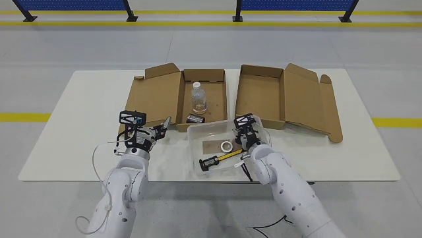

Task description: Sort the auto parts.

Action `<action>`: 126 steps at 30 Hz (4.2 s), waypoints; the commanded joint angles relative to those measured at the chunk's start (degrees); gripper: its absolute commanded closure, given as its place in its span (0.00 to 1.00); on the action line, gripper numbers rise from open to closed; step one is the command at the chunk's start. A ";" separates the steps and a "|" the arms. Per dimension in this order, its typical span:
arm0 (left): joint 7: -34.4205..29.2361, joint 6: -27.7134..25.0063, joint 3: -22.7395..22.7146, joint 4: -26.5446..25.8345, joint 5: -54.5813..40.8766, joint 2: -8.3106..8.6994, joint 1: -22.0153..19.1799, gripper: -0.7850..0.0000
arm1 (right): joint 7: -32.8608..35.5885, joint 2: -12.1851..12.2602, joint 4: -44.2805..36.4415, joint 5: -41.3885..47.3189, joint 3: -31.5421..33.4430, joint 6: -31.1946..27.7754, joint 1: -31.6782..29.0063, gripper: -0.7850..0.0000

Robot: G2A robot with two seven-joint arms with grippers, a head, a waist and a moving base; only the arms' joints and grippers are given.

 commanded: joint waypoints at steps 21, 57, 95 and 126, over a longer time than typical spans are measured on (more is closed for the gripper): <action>0.00 0.00 0.00 0.00 0.00 0.00 0.00 0.00 | -1.16 2.34 -19.04 -0.04 7.29 -10.44 -10.97 1.00; 0.00 0.00 0.00 0.00 0.00 0.00 0.00 0.00 | 13.46 7.80 -29.79 10.97 24.80 -33.63 -10.38 1.00; 0.00 0.00 0.00 0.00 0.00 0.00 0.00 0.00 | 11.36 3.96 1.76 9.21 7.76 -27.10 22.99 1.00; 0.00 0.00 0.00 0.00 0.00 0.00 0.00 0.00 | 9.80 2.59 7.43 10.91 2.63 -29.55 24.41 1.00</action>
